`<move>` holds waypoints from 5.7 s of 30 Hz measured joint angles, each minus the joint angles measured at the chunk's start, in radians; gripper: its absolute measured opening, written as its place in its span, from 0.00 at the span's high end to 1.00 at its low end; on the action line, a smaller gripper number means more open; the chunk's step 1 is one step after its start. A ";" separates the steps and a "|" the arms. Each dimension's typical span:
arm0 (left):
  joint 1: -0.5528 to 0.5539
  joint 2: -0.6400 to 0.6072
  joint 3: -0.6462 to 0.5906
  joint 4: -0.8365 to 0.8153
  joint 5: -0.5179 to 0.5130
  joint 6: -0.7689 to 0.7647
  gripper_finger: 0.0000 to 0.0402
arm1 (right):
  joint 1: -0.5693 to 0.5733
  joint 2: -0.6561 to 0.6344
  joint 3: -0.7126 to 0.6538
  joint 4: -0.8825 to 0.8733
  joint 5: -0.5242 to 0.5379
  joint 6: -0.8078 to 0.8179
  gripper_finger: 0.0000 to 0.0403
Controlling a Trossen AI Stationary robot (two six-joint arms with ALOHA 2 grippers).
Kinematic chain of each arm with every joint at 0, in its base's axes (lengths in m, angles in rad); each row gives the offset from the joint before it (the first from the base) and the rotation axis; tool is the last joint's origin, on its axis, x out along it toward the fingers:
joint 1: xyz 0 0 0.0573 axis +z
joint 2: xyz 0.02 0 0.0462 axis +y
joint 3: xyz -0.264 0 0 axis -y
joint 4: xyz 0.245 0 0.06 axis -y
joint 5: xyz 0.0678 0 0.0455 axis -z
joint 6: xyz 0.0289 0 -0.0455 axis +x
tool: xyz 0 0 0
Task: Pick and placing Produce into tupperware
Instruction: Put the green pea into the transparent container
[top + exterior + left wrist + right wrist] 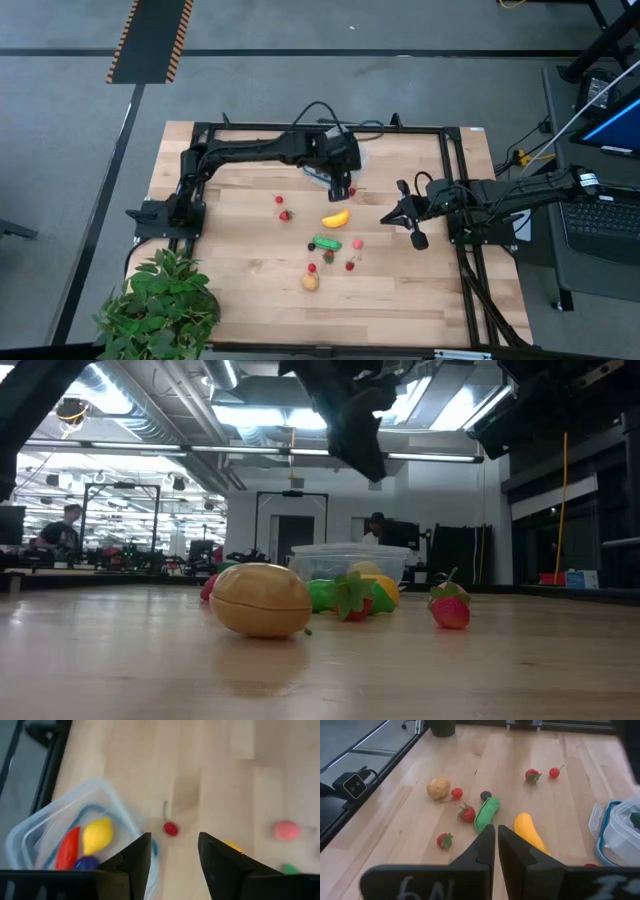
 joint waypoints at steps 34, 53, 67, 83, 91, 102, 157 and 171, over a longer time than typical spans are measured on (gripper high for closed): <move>-0.264 -0.548 -1.230 1.328 0.003 -0.089 0.60 | 0.036 0.084 0.000 0.153 0.000 -0.026 0.94; -0.270 -0.548 -1.231 1.318 -0.003 -0.111 0.62 | 0.036 0.084 0.000 0.154 0.000 -0.026 0.94; -0.362 -0.527 -1.007 0.888 -0.214 -0.044 0.63 | 0.036 0.084 0.000 0.154 0.000 -0.023 0.94; -0.477 -0.286 -0.674 0.326 -0.214 0.023 0.56 | 0.036 0.084 0.000 0.150 0.000 -0.018 0.94; -0.504 -0.226 -0.574 0.268 -0.210 0.024 0.56 | 0.036 0.084 0.000 0.150 -0.001 0.002 0.94; -0.439 -0.152 -0.554 0.272 -0.164 0.031 0.56 | 0.036 0.084 0.000 0.150 -0.001 0.001 0.94; -0.349 0.036 -0.553 0.360 -0.031 -0.029 0.70 | 0.036 0.084 0.000 0.136 -0.002 0.000 0.94; -0.348 0.013 -0.558 0.343 -0.036 -0.029 0.70 | 0.036 0.084 0.000 0.133 -0.002 0.000 0.94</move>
